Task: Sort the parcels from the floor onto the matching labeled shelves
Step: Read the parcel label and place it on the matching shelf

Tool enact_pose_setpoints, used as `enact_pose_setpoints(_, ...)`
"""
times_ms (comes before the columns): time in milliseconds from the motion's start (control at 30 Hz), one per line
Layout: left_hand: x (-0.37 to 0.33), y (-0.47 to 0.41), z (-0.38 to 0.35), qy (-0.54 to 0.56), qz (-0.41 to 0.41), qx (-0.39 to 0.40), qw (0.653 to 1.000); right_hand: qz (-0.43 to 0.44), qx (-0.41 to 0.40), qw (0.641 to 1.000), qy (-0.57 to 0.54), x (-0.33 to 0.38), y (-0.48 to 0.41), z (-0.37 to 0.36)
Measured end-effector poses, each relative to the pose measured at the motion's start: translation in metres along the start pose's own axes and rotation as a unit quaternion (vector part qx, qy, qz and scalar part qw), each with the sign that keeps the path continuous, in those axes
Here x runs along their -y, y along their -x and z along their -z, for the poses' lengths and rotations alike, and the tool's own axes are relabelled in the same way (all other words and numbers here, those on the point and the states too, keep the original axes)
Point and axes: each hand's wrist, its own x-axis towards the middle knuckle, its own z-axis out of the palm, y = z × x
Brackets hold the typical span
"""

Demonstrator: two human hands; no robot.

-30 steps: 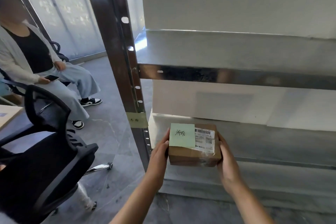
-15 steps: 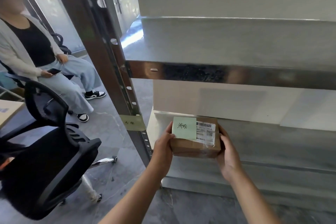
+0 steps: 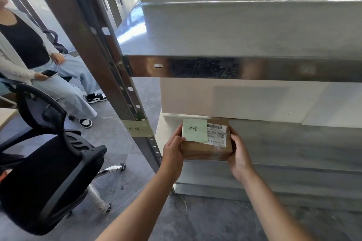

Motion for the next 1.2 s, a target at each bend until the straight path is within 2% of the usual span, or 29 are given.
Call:
enact_pose_setpoints(267,0.0,-0.012,-0.002,-0.009,-0.006,-0.037,0.999,-0.001,-0.016,1.0,0.012,-0.005,-0.018,-0.006)
enact_pose_setpoints(533,0.0,-0.014,-0.005,-0.049,-0.012,-0.051,0.997,0.036,-0.034,0.986,0.156,-0.005,-0.029,-0.005)
enact_pose_setpoints(633,-0.009,-0.006,-0.009,-0.136,-0.05,-0.04,0.989,0.083,-0.055,0.969,0.227,-0.003,-0.031,-0.002)
enact_pose_setpoints(733,-0.014,0.004,-0.021,-0.238,-0.109,-0.043,0.964,0.136,-0.077,0.936,0.314,0.004,-0.023,-0.002)
enact_pose_setpoints(800,-0.014,0.008,-0.028,-0.339,-0.174,-0.065,0.922,0.16,-0.07,0.921,0.349,0.009,-0.013,-0.003)
enact_pose_setpoints(867,-0.013,0.011,-0.033,-0.463,-0.235,-0.09,0.85,0.184,-0.057,0.906,0.377,0.016,-0.004,-0.004)
enact_pose_setpoints(933,-0.011,0.016,-0.041,-0.548,-0.276,-0.072,0.786,0.201,-0.056,0.89,0.404,0.023,0.006,-0.001)
enact_pose_setpoints(1133,-0.006,0.054,-0.089,-0.696,-0.326,0.012,0.639,0.275,-0.097,0.818,0.495,0.054,0.035,0.003)
enact_pose_setpoints(1200,-0.004,0.066,-0.107,-0.713,-0.337,0.019,0.614,0.309,-0.108,0.781,0.532,0.064,0.045,0.008)
